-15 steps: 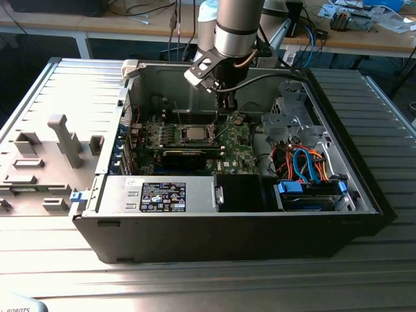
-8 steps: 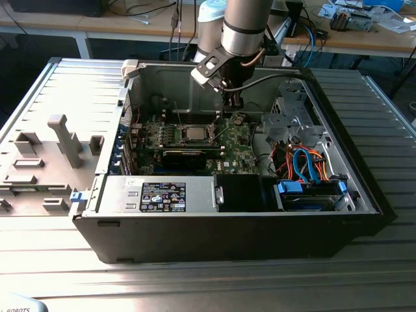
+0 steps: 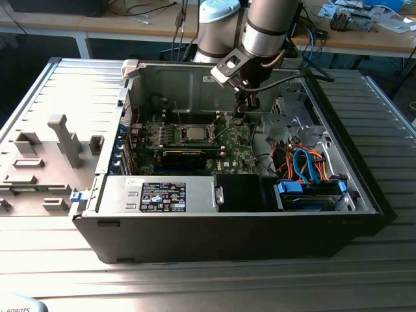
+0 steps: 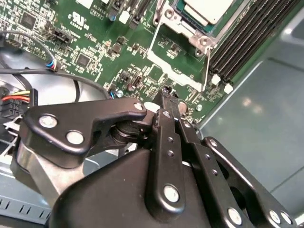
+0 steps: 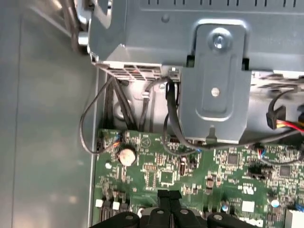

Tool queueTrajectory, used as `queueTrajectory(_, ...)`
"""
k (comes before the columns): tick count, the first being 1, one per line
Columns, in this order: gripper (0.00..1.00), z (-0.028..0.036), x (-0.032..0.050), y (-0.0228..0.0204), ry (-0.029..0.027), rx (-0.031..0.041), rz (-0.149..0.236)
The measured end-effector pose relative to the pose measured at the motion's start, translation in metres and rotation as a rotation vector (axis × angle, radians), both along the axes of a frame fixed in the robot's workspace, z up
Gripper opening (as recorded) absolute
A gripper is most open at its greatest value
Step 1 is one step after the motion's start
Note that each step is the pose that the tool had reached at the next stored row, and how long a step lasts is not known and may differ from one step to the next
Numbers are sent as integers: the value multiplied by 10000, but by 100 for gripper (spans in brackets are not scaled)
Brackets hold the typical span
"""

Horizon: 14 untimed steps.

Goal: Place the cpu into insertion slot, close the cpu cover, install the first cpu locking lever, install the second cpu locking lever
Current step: 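Close the cpu cover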

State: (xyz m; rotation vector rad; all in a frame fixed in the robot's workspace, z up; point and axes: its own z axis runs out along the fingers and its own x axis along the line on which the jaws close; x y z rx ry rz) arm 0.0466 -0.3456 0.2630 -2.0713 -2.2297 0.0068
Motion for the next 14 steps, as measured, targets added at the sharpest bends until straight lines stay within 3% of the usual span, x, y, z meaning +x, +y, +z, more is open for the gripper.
queueTrajectory(2,11,-32,7,0,61,1,-1)
queueTrajectory(4,11,-64,6,0,86,3,-3)
queueTrajectory(10,11,-85,-135,-1,88,29,-2)
queueTrajectory(14,11,-86,-176,0,88,29,-1)
